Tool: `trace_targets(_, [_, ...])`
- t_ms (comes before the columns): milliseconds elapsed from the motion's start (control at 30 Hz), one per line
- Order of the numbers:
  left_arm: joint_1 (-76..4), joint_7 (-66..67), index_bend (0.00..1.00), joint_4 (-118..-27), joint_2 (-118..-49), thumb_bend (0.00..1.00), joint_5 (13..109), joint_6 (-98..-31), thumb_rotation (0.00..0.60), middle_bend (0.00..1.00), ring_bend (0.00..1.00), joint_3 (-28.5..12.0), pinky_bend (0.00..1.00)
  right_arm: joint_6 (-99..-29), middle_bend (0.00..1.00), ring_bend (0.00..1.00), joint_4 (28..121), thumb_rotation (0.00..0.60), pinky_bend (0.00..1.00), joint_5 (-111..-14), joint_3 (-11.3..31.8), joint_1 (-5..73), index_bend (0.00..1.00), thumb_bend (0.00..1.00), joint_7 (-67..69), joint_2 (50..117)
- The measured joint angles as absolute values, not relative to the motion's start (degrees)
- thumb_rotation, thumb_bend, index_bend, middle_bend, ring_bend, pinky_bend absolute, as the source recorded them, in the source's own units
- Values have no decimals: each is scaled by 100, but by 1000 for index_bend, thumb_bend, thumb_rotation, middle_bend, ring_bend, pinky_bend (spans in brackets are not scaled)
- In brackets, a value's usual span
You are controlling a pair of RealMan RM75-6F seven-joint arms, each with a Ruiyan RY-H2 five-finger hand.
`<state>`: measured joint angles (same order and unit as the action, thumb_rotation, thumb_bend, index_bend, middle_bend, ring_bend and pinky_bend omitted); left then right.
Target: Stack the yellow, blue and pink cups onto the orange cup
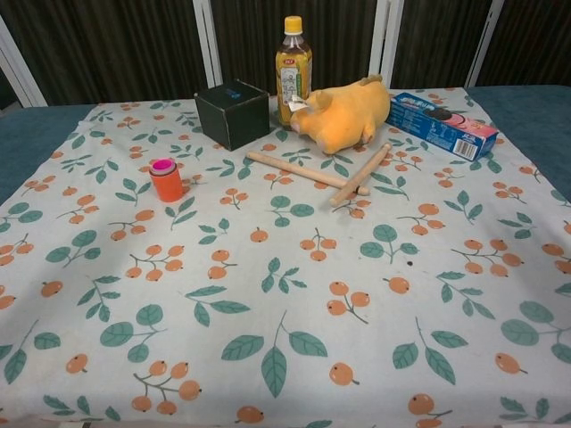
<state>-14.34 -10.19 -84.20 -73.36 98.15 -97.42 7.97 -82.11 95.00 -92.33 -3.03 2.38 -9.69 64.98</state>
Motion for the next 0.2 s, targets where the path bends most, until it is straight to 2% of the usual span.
trace_targets(67, [-1078, -1125, 0, -8056, -7249, 372, 10062, -10123, 600, 13, 9, 1037, 101, -8215, 0, 0, 9497, 600, 0, -9285, -330, 236, 0, 107, -983, 6517])
trace_targets(200, [-835, -1227, 0, -7847, -7121, 373, 10236, -10254, 600, 17, 12, 1164, 102, -8222, 0, 0, 9490, 600, 0, -9366, -369, 237, 0, 107, -979, 6530])
